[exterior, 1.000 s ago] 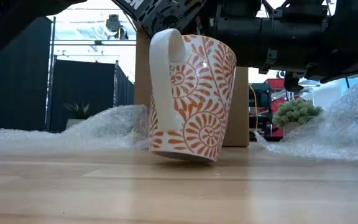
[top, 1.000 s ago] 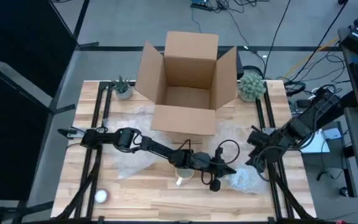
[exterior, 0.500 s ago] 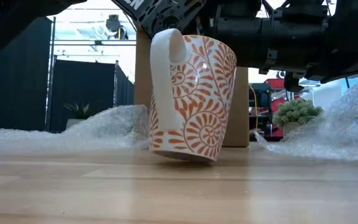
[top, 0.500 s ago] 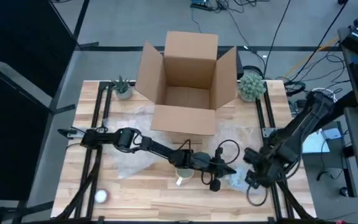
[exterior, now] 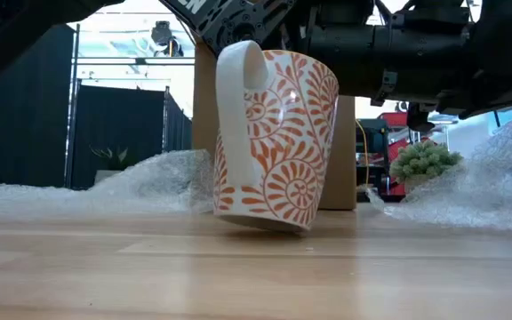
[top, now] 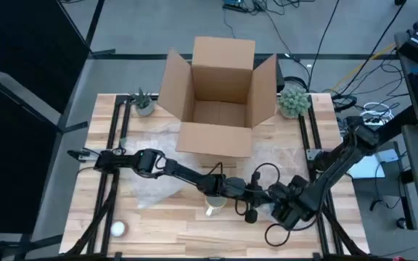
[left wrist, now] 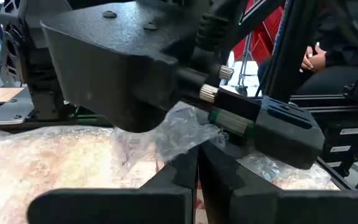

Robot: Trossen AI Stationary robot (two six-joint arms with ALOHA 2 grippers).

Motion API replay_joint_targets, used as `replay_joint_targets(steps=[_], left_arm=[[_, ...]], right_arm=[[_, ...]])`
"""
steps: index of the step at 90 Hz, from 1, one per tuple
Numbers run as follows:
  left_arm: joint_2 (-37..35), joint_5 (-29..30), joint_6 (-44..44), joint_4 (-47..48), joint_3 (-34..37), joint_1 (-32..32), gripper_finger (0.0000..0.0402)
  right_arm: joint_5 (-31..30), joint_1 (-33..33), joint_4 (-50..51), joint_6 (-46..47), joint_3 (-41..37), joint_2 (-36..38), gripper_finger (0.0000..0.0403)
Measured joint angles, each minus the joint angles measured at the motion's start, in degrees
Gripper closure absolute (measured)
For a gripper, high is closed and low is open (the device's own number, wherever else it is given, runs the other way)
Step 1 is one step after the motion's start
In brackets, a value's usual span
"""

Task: Wrap mug
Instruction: Wrap the red cup with the bubble wrap

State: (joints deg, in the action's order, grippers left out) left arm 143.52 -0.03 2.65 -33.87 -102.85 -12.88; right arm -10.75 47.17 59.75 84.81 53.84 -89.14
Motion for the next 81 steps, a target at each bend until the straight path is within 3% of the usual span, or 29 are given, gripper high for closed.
replay_joint_targets(steps=[25, 81], left_arm=[[-3.12, 0.03, -0.03, 4.4, 0.28, 0.0, 0.0402], [-3.56, 0.37, -1.7, 2.47, 0.1, -1.04, 0.0402]], right_arm=[[0.3, 0.04, -0.08, -0.59, -0.08, 0.31, 0.0184], [0.16, 0.09, -0.94, -4.05, -0.13, 0.33, 0.0184]])
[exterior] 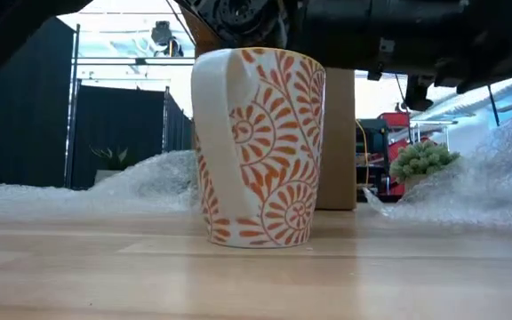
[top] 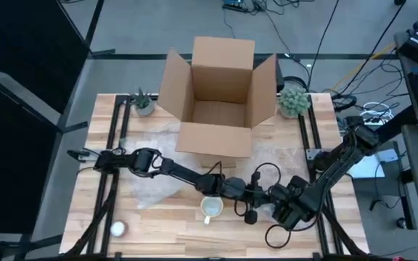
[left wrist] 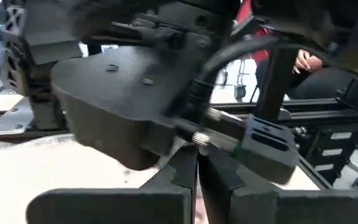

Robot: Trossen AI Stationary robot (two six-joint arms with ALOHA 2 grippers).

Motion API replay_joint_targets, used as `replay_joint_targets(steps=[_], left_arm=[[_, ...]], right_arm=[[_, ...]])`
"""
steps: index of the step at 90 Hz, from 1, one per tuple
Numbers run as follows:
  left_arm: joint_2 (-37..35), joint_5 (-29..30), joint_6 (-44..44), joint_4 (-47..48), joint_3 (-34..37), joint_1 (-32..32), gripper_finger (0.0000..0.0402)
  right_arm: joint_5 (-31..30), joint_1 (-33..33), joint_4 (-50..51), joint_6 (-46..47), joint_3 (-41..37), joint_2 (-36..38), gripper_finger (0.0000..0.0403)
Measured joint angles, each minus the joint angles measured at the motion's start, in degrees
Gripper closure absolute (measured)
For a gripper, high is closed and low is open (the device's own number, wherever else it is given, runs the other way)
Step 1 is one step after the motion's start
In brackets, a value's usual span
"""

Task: Wrap mug
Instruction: Wrap the red cup with the bubble wrap

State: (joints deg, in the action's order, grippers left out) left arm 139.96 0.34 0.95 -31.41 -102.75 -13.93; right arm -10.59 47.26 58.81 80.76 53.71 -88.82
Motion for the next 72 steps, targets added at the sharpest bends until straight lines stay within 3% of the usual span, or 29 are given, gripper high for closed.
replay_joint_targets(steps=[47, 72], left_arm=[[3.26, -0.66, 0.11, -0.67, -0.38, 0.06, 0.0402], [3.33, -0.65, -0.14, -1.08, -0.31, 0.23, 0.0402]], right_arm=[[-0.15, -0.76, -1.6, -5.05, 0.23, 0.11, 0.0184], [0.56, -0.41, 7.14, -7.36, 6.79, 0.11, 0.0184]])
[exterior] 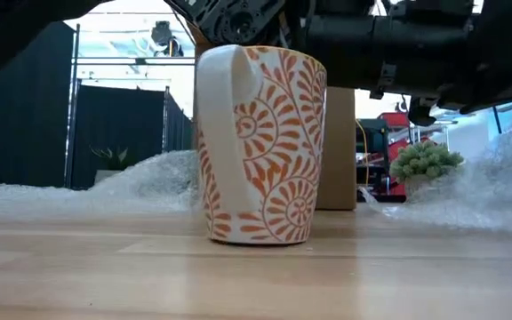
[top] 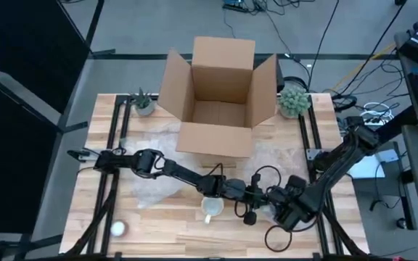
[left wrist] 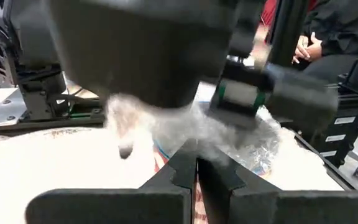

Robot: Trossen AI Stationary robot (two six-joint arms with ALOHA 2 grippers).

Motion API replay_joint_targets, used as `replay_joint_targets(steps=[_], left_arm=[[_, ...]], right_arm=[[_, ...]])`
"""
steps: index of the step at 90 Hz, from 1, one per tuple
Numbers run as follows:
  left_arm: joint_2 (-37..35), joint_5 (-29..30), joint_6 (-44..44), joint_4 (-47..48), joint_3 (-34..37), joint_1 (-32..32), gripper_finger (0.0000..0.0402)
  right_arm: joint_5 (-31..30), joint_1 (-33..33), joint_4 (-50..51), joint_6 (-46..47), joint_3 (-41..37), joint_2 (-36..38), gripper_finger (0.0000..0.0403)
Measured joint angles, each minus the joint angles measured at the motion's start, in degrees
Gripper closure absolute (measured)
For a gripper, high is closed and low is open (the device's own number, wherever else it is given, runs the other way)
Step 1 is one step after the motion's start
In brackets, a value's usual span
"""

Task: Wrap mug
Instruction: Wrap the red cup with the bubble wrap

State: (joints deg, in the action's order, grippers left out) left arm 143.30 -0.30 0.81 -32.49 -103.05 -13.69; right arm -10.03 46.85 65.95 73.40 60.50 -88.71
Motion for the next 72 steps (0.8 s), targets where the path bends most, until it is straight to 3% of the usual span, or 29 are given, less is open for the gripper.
replay_joint_targets(steps=[47, 72], left_arm=[[0.12, 0.05, 0.27, -0.39, 0.08, 0.19, 0.0402], [0.12, 0.05, 0.32, -0.26, 0.1, 0.22, 0.0402]], right_arm=[[-0.27, 0.51, 4.81, -2.22, 7.19, 0.07, 0.0184], [1.19, 1.74, 15.15, -2.19, 16.63, 0.07, 0.0184]])
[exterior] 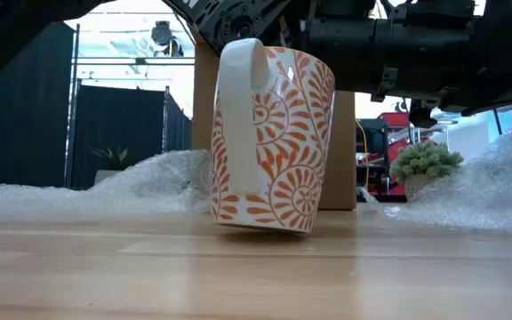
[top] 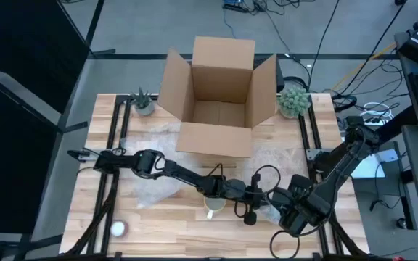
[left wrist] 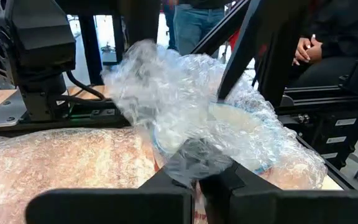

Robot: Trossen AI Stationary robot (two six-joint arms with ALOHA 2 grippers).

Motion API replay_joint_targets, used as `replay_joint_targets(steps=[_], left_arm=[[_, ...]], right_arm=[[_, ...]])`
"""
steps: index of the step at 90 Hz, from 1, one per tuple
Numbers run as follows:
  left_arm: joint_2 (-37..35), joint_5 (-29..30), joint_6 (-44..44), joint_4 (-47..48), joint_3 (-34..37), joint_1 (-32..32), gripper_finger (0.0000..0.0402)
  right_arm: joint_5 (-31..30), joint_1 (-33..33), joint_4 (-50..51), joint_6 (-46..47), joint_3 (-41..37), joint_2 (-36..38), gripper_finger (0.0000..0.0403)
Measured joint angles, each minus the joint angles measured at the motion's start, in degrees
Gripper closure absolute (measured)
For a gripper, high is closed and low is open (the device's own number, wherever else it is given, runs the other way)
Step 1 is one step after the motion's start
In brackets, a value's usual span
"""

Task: Wrap mug
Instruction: Wrap the red cup with the bubble wrap

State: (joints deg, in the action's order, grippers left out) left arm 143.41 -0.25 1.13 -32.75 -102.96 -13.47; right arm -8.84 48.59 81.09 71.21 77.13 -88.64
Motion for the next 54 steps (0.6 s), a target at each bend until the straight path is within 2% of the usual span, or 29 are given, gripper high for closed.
replay_joint_targets(steps=[15, 26, 38, 54], left_arm=[[0.0, 0.0, -0.02, 0.06, 0.0, 0.0, 0.0402], [0.0, 0.0, -0.02, 0.07, 0.0, 0.0, 0.0402], [0.0, 0.0, -0.02, 0.08, 0.0, 0.0, 0.0402], [0.0, 0.0, -0.02, 0.09, 0.0, 0.0, 0.0402]], right_arm=[[-4.05, 1.23, 8.79, 6.56, 3.36, 0.09, 0.0184], [-9.8, 2.51, 8.09, 11.73, 0.4, 0.09, 0.0184], [-10.3, 2.89, 2.15, 14.97, -6.08, 0.03, 0.0184], [-10.28, 3.74, -13.6, 13.45, -12.81, 0.02, 0.0184]])
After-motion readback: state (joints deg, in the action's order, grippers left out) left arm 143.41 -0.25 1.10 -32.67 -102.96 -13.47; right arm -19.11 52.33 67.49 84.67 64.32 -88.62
